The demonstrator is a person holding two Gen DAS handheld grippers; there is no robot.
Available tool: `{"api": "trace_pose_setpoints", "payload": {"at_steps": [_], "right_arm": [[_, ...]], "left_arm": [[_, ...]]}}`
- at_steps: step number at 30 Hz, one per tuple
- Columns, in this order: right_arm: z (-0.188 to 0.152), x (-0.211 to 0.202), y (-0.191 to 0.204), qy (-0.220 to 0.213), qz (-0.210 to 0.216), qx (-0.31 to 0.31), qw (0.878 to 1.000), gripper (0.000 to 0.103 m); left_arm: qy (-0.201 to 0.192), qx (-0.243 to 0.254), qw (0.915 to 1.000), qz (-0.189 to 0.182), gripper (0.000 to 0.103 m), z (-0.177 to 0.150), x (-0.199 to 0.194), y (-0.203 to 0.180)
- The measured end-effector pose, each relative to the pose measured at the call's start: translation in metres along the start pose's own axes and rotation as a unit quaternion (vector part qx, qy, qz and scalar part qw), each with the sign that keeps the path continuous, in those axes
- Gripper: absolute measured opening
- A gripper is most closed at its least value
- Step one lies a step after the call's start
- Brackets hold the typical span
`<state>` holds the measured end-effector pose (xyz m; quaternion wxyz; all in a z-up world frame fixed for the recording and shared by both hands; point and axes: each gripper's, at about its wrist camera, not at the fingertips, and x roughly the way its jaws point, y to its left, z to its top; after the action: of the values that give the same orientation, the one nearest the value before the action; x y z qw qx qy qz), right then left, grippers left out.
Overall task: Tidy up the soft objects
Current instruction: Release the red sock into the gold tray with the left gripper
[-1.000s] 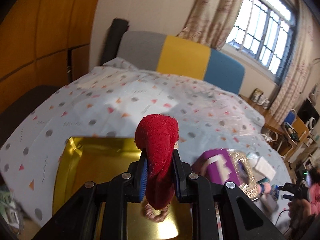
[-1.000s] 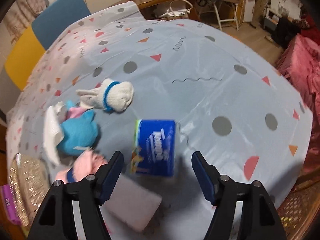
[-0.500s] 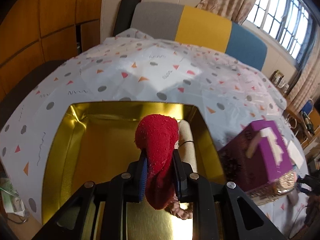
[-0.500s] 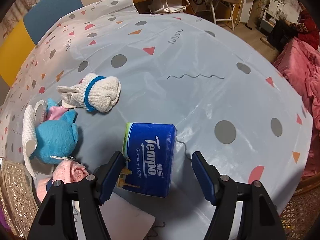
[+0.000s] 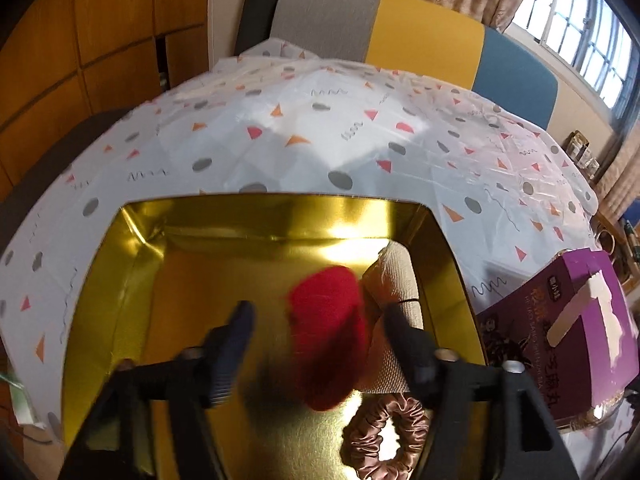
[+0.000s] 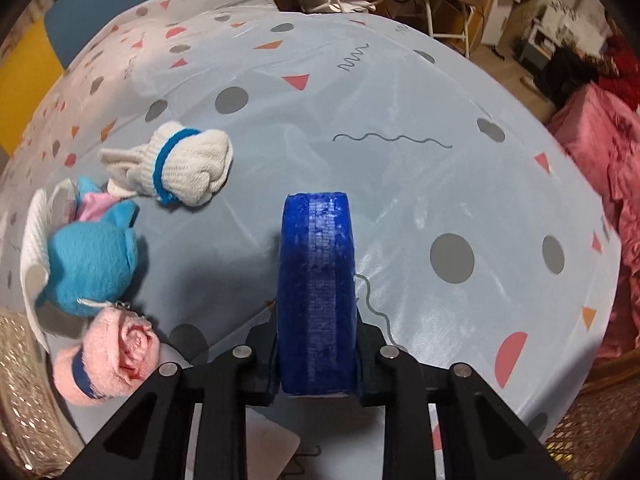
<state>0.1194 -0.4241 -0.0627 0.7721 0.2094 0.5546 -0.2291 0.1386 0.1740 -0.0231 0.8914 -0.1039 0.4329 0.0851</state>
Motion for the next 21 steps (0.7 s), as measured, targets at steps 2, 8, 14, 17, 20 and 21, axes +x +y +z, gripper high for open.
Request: {"api": "trace_pose_setpoints", "payload": {"at_steps": [2,8,14,17,20,21], "right_arm": [[0.001,0.000,-0.005,0.002,0.019,0.018,1.000,0.030],[0.005,-0.004,-0.028,-0.004,0.087,0.076,0.993,0.066],[0.012,-0.005,-0.044,-0.008,0.100,0.102,0.990,0.070],[0.013,-0.007,-0.037,-0.015,0.082,0.090,0.992,0.070],[0.012,-0.006,-0.033,-0.016,0.070,0.087,0.994,0.068],[0.009,-0.007,-0.035,-0.014,0.069,0.086,0.994,0.063]], "left_arm": [[-0.005,0.003,1.0000,0.000,0.072,0.000,-0.005,-0.002],[-0.036,-0.007,0.9992,-0.017,0.074,-0.006,-0.034,-0.003],[-0.055,0.007,0.9981,-0.025,0.074,-0.019,-0.057,-0.009],[-0.056,0.014,0.9980,-0.027,0.075,-0.027,-0.064,-0.010],[-0.052,0.018,0.9980,-0.032,0.075,-0.037,-0.069,-0.011],[-0.051,0.019,0.9980,-0.031,0.075,-0.040,-0.071,-0.011]]}}
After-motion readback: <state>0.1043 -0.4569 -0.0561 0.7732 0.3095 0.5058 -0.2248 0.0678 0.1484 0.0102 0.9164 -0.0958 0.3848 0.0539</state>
